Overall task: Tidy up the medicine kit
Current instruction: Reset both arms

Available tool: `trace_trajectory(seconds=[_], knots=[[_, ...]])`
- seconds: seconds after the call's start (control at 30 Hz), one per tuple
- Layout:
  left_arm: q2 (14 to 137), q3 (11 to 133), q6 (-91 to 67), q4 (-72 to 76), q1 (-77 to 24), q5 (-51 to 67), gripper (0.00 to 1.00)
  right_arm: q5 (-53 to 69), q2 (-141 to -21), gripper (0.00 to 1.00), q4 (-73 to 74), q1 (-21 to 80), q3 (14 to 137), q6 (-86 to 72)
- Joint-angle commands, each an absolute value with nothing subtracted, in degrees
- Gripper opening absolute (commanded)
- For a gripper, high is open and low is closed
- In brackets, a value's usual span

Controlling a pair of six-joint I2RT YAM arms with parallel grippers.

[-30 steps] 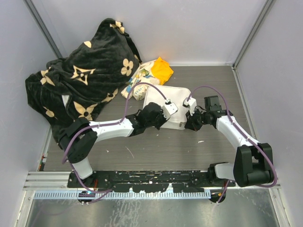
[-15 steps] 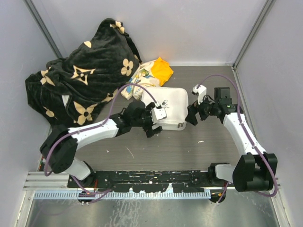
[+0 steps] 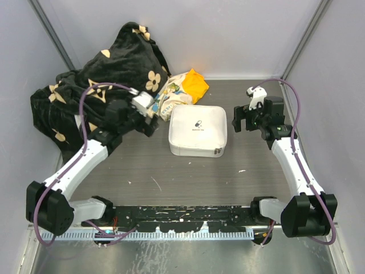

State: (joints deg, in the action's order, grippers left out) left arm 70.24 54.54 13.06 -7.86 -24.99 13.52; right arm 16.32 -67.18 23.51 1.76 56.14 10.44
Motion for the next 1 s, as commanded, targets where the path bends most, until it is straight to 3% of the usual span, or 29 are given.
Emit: trace_trajectory(seconds=[0.0,0.47,0.97], knots=[[64.1,54.8,2.3,-2.6,-16.6,3.6,0.98,2.1,-63.3,1.00,18.0,1.6,58.4,5.0],[48.2,43.1,7.5,5.1,-13.4,6.5,0.98,-1.0,-44.2,1.00,8.8,1.6,47.6,13.3],[45.6,46.6,5.5,-4.0,-13.1,6.9,0.98,-0.1,-42.9,1.00,8.6,1.3,46.3,14.1]])
